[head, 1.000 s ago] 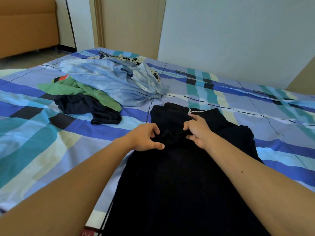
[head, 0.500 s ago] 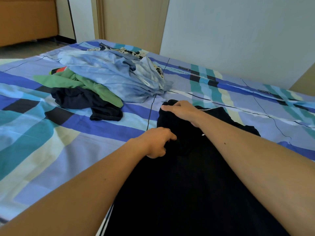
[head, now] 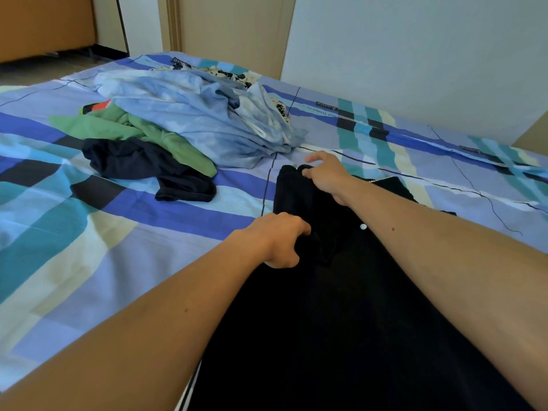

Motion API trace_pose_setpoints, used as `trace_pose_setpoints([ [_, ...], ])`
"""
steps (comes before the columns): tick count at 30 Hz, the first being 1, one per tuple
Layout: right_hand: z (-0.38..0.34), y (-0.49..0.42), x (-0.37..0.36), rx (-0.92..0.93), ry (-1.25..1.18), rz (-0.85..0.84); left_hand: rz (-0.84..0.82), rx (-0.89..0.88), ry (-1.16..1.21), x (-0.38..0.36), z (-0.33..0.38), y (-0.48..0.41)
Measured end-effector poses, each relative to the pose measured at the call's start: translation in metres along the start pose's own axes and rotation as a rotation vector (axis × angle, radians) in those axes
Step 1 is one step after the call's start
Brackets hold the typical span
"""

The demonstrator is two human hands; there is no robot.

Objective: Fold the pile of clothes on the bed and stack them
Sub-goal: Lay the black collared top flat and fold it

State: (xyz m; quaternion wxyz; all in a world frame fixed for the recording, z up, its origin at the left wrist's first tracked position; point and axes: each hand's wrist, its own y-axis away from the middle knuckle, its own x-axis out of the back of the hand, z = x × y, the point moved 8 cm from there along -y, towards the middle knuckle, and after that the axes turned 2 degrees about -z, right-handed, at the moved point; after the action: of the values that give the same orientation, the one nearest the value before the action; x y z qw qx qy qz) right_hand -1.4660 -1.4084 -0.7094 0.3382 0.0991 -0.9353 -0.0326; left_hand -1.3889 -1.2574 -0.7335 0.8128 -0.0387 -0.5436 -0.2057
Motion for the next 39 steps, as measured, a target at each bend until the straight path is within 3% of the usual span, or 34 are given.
trace_pose_setpoints([
  [3, 0.000, 0.011, 0.002, 0.033, -0.009, -0.158, 0.016, 0.023, -0.086, 0.000, 0.001, -0.001],
  [5, 0.013, 0.022, -0.001, -0.001, 0.205, -0.361, 0.037, 0.041, -0.144, 0.001, 0.002, -0.001],
  [7, 0.033, 0.028, 0.003, -0.031, 0.395, -0.450, 0.009, 0.047, -0.142, -0.002, 0.003, -0.002],
  [9, 0.051, 0.031, 0.016, -0.105, 0.358, -0.487, -0.052, 0.080, -0.073, -0.003, 0.001, -0.003],
  [13, 0.063, 0.051, 0.030, -0.213, 0.185, -0.730, -0.103, 0.162, 0.216, 0.002, -0.006, -0.003],
  [14, 0.061, 0.049, 0.034, -0.193, 0.159, -0.688, -0.090, 0.165, 0.239, 0.002, -0.007, -0.004],
  [18, 0.025, 0.012, 0.068, 0.189, 0.331, -0.136, -0.026, 0.155, 0.126, 0.000, -0.006, -0.009],
  [20, 0.002, 0.003, 0.058, 0.377, 0.461, -0.131, -0.013, 0.142, 0.068, -0.002, -0.003, -0.012],
  [23, -0.018, -0.007, 0.016, 0.555, 0.741, -0.302, -0.015, 0.142, 0.096, -0.002, -0.002, -0.014],
  [25, -0.022, -0.013, -0.010, 0.586, 0.837, -0.399, -0.023, 0.152, 0.147, -0.003, -0.005, -0.015],
  [27, -0.027, -0.019, -0.024, 0.619, 0.828, -0.380, -0.028, 0.165, 0.162, -0.004, -0.009, -0.015],
  [30, -0.041, -0.034, -0.013, 0.609, 0.758, -0.158, -0.054, 0.189, 0.126, -0.006, -0.010, -0.016],
  [35, -0.057, -0.040, -0.007, 0.621, 0.950, 0.237, -0.087, 0.245, 0.063, -0.007, -0.009, -0.014],
  [37, -0.057, -0.039, -0.017, 0.632, 0.971, 0.316, -0.091, 0.267, 0.066, -0.007, -0.011, -0.013],
  [39, -0.056, -0.038, -0.019, 0.604, 0.821, 0.332, -0.086, 0.288, 0.085, -0.007, -0.012, -0.012],
])
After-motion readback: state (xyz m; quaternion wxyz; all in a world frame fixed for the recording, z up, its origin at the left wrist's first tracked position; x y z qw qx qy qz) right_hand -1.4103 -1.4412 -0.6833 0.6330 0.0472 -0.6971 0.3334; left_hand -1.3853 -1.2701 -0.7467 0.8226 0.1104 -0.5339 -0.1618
